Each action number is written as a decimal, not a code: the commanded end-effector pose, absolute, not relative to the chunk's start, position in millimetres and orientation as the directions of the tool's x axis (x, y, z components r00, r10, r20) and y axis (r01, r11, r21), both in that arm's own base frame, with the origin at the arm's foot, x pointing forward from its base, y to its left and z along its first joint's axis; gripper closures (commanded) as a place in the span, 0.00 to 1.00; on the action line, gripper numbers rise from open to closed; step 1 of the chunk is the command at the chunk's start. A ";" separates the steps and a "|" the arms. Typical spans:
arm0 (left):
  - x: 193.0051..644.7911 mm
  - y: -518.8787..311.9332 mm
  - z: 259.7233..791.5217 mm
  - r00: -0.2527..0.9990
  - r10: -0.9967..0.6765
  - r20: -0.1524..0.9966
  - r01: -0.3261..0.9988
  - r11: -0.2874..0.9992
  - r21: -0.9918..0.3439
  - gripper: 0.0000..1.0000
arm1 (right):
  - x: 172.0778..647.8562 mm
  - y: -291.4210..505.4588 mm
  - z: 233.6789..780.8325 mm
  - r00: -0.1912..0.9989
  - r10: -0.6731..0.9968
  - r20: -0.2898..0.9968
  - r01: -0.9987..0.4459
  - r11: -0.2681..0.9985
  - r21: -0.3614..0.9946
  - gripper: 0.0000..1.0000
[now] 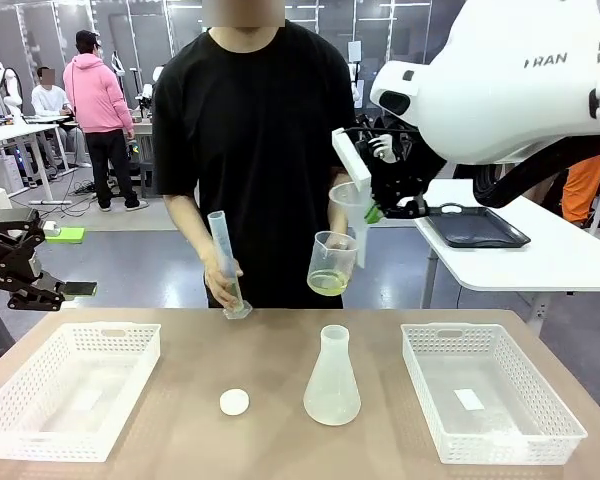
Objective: Prepare the solutions needed for the experiment.
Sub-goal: Pick up the Plastic Funnel and insert it into the Big flask.
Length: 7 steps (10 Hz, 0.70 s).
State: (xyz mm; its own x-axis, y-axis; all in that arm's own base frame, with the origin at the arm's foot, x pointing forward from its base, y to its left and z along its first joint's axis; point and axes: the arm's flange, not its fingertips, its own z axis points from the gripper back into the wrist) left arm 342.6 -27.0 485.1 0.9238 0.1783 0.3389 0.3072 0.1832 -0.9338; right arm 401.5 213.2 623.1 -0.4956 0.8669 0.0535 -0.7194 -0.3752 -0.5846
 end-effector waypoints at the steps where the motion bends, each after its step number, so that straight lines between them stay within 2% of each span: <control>1: 344.0 -29.1 488.3 0.924 0.189 0.332 0.306 0.157 -0.939 0.00 | 390.8 214.0 613.7 -0.594 0.802 0.067 -0.677 -0.453 -0.579 0.96; 4: 344.0 -29.1 488.3 0.924 0.189 0.332 0.306 0.157 -0.939 0.00 | 372.3 234.6 605.9 -0.668 0.742 0.052 -0.636 -0.534 -0.558 0.96; 5: 344.0 -29.1 488.3 0.924 0.189 0.332 0.306 0.157 -0.939 0.00 | 371.6 237.4 604.8 -0.677 0.734 0.057 -0.628 -0.536 -0.564 0.96; 6: 344.0 -29.1 488.3 0.924 0.189 0.332 0.306 0.157 -0.939 0.00 | 373.9 234.3 605.0 -0.622 0.781 0.050 -0.680 -0.509 -0.528 0.96; 7: 344.0 -29.1 488.3 0.924 0.189 0.332 0.306 0.157 -0.939 0.00 | 373.9 242.6 607.5 -0.645 0.763 0.044 -0.651 -0.518 -0.555 0.96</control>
State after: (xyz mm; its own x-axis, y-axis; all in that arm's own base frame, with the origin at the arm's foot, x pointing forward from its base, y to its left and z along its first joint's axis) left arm 342.6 -27.0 485.1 0.9238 0.1782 0.3389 0.3072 0.1830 -0.9339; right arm 374.5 241.1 605.9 -0.6421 0.7654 0.0443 -0.6575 -0.5200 -0.5452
